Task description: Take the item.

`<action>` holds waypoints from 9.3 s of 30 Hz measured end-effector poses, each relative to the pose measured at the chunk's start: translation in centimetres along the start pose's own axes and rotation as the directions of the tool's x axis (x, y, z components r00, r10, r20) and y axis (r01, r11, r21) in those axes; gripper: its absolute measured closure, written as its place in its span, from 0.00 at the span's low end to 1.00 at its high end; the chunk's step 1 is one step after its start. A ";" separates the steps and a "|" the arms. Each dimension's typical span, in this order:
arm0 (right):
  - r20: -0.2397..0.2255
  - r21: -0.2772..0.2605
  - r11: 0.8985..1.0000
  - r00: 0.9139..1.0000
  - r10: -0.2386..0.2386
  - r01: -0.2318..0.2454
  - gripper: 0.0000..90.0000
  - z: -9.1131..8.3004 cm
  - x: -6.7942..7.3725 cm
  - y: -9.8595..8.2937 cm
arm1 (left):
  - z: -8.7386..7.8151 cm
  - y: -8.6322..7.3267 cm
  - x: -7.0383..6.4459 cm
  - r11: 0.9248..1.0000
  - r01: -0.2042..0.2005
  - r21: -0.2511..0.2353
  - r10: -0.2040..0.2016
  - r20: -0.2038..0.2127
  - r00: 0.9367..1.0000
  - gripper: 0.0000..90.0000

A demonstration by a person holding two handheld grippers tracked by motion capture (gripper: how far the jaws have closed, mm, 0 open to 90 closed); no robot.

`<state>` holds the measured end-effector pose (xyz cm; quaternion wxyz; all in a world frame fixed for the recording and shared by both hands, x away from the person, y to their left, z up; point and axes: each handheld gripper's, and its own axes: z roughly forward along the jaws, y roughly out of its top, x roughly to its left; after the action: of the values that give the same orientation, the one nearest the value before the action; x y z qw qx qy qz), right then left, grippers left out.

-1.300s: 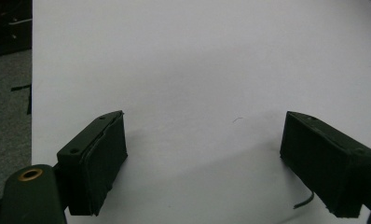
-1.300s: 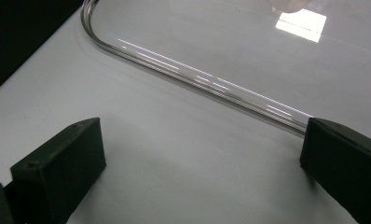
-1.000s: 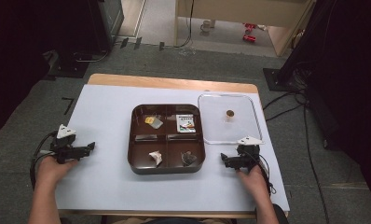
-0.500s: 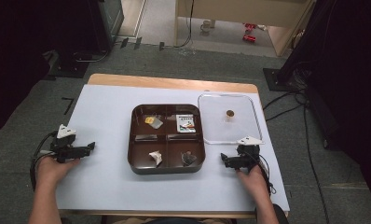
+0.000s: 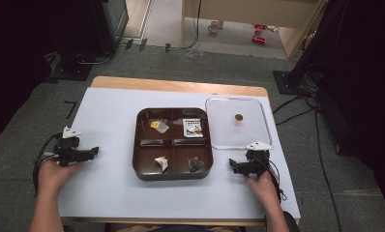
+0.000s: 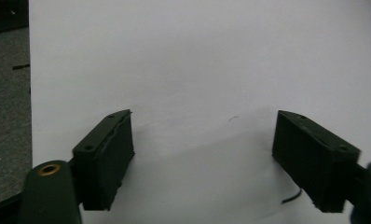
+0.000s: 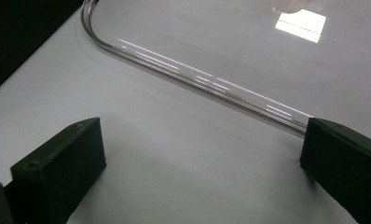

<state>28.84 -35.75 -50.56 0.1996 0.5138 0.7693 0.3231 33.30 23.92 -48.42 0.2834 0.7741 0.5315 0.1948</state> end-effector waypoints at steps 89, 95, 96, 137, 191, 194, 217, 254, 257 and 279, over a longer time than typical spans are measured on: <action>0.000 0.003 1.000 1.000 0.000 0.000 0.00 0.0 0.0 0.0 | -2.9 7.2 -13.9 0.944 -0.272 -0.186 0.324 0.372 0.870 0.36; 0.001 0.003 1.000 1.000 0.000 0.000 0.00 0.0 0.0 0.0 | -2.1 7.1 -15.1 0.935 -0.301 -0.188 0.352 0.381 0.855 0.40; 0.001 0.002 1.000 1.000 0.000 0.000 0.00 0.0 0.0 0.0 | -2.0 7.1 -15.3 0.935 -0.302 -0.188 0.353 0.383 0.854 0.40; 0.001 0.002 1.000 1.000 -0.001 0.001 0.00 0.0 0.0 0.0 | 1.8 6.5 -20.1 0.861 -0.501 -0.087 0.476 0.487 0.732 0.51; 0.001 0.002 1.000 1.000 -0.002 0.002 0.00 0.0 0.0 0.0 | -0.4 8.0 -17.1 0.925 -0.372 -0.081 0.357 0.524 0.773 0.82; 0.001 0.002 1.000 1.000 0.000 0.000 0.00 0.0 0.0 0.0 | -0.7 8.0 -16.6 0.931 -0.354 -0.087 0.345 0.525 0.778 0.82; 0.000 0.002 1.000 1.000 0.002 -0.002 0.00 0.0 0.0 0.0 | -2.8 8.0 -13.2 0.959 -0.258 -0.119 0.283 0.492 0.823 0.82; 0.001 0.001 1.000 1.000 0.000 0.000 0.00 0.0 0.0 0.0 | -2.1 6.9 -6.0 0.989 -0.122 -0.087 0.145 0.357 0.923 0.82; 0.001 0.002 1.000 1.000 0.000 0.000 0.00 0.0 0.0 0.0 | -1.0 6.7 -5.2 0.991 -0.113 -0.070 0.130 0.350 0.928 0.82; 0.001 0.001 1.000 1.000 0.000 0.000 0.00 0.0 0.0 0.0 | 2.6 5.5 -4.7 0.992 -0.118 0.049 0.097 0.314 0.945 0.79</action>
<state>28.84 -35.74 -50.55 0.1995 0.5141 0.7694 0.3225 37.12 17.41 -46.88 0.3262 0.8320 0.4437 0.0677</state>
